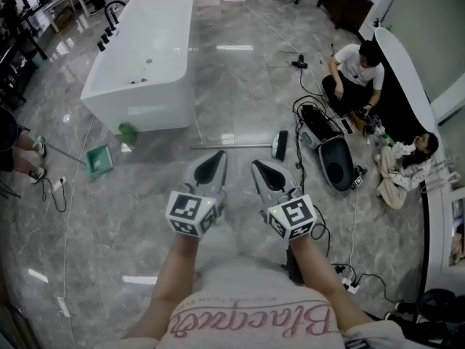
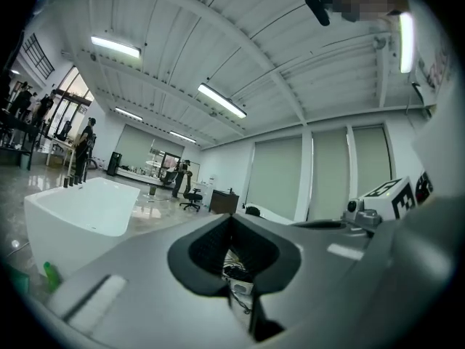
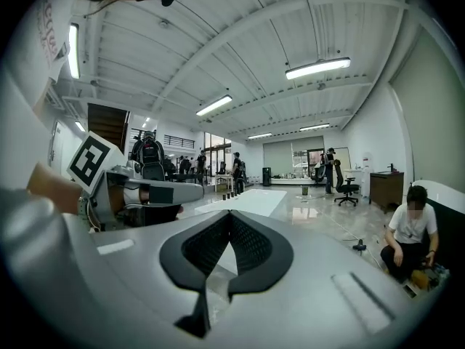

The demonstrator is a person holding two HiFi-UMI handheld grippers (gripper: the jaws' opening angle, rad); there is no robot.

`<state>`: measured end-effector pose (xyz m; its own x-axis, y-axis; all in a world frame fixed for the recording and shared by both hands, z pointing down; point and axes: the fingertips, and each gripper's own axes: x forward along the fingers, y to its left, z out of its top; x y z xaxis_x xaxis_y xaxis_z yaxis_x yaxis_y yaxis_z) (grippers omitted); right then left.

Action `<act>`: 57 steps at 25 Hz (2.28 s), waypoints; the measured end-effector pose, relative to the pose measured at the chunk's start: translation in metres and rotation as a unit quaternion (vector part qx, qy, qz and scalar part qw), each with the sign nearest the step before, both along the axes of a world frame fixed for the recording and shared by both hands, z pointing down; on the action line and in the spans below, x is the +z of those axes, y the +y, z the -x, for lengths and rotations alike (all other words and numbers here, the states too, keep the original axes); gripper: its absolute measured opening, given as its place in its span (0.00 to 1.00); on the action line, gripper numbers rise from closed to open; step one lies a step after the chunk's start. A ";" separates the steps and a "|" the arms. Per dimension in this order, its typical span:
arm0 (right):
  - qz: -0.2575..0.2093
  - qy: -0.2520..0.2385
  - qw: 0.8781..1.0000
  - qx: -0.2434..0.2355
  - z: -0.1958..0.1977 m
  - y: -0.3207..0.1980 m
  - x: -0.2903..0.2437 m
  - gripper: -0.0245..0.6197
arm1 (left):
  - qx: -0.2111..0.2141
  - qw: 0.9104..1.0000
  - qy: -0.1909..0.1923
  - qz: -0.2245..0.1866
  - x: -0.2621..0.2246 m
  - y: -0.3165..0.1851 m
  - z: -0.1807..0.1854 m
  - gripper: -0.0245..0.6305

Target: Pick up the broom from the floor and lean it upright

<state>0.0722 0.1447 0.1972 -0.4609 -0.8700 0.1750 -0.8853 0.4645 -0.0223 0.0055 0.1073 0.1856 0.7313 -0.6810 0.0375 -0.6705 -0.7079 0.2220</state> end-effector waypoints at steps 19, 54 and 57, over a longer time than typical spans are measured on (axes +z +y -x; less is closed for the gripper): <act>0.071 0.024 0.997 -0.009 0.001 -0.135 0.045 0.04 | 0.014 0.998 -0.019 0.059 0.042 -0.143 0.000 0.04; 0.299 0.165 0.924 -0.173 -0.010 -0.332 0.536 0.04 | 0.063 0.972 -0.158 0.161 0.486 -0.336 -0.015 0.04; 0.335 0.201 0.902 -0.186 -0.017 -0.335 0.610 0.04 | 0.078 0.969 -0.166 0.167 0.540 -0.349 -0.012 0.04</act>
<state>0.0891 -0.1901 0.8073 -0.4818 -0.3057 0.8212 -0.6698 0.7328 -0.1202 0.0174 -0.2414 0.7261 0.7346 -0.4724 0.4871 -0.6348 -0.7320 0.2473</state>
